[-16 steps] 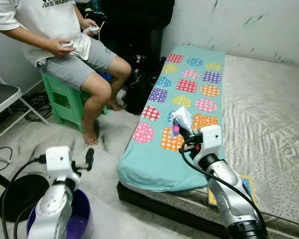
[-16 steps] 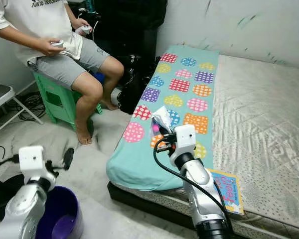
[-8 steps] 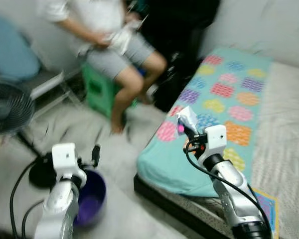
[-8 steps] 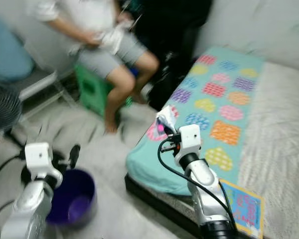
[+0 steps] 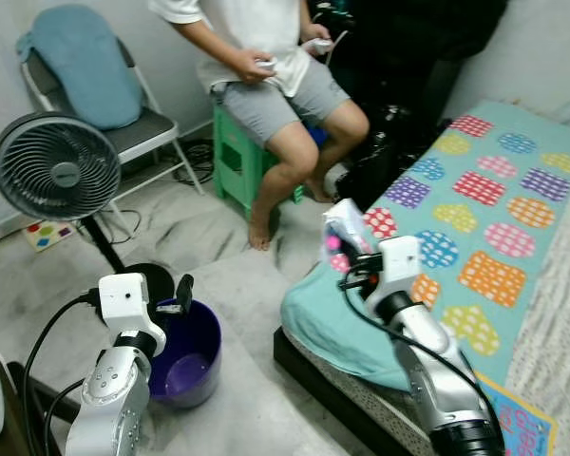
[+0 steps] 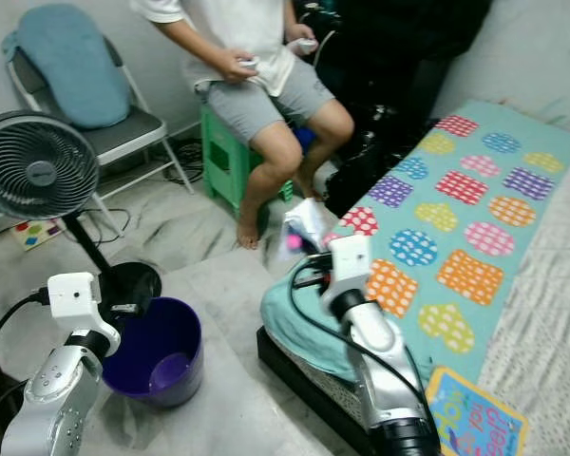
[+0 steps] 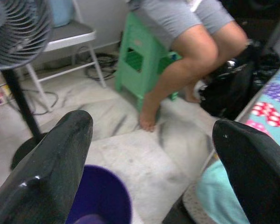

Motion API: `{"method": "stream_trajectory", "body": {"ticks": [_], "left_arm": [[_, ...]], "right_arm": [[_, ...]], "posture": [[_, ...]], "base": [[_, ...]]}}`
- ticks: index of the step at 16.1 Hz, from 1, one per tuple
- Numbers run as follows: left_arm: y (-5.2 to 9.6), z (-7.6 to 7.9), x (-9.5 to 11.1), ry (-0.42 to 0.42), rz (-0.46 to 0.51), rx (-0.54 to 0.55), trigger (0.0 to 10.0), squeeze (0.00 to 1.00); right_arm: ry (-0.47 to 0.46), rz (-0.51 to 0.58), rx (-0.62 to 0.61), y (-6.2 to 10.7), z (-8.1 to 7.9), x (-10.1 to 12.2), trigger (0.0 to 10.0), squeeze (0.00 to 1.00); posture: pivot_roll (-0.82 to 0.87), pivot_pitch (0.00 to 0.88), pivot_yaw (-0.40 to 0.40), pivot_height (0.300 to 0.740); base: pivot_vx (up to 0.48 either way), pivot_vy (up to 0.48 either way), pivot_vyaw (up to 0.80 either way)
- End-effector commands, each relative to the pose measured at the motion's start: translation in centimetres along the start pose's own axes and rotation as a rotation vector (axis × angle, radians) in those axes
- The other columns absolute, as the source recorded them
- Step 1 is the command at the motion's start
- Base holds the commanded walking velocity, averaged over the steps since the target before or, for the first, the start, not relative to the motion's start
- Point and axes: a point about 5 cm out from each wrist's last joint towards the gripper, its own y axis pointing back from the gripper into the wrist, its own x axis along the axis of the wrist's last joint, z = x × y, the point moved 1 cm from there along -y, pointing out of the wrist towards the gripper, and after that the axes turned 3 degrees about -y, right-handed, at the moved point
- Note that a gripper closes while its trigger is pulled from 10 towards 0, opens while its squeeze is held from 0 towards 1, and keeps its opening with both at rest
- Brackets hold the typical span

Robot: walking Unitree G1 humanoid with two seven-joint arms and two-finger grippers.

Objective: Clean up the room

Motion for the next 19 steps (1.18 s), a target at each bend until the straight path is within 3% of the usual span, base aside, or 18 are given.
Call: {"method": "stream_trajectory", "body": {"ticks": [1, 14, 19], "left_arm": [[-0.01, -0.05, 0.1, -0.002, 0.008, -0.011, 10.0, 0.0], [-0.13, 0.13, 0.1, 0.004, 0.016, -0.036, 10.0, 0.0], [-0.27, 0.09, 0.01, -0.001, 0.009, -0.029, 10.0, 0.0]], "right_arm": [[0.016, 0.011, -0.006, 0.14, 0.4, 0.39, 10.0, 0.0], [0.019, 0.008, 0.002, 0.08, 0.39, 0.32, 10.0, 0.0], [0.02, 0.008, 0.009, -0.07, 0.29, 0.34, 10.0, 0.0]], "posture": [[-0.14, 0.034, 0.002, 0.74], [-0.13, 0.027, 0.001, 0.74], [-0.13, 0.021, 0.001, 0.74]], "base": [[0.0, 0.0, 0.7], [0.23, 0.0, 0.74], [0.0, 0.0, 0.27]]}}
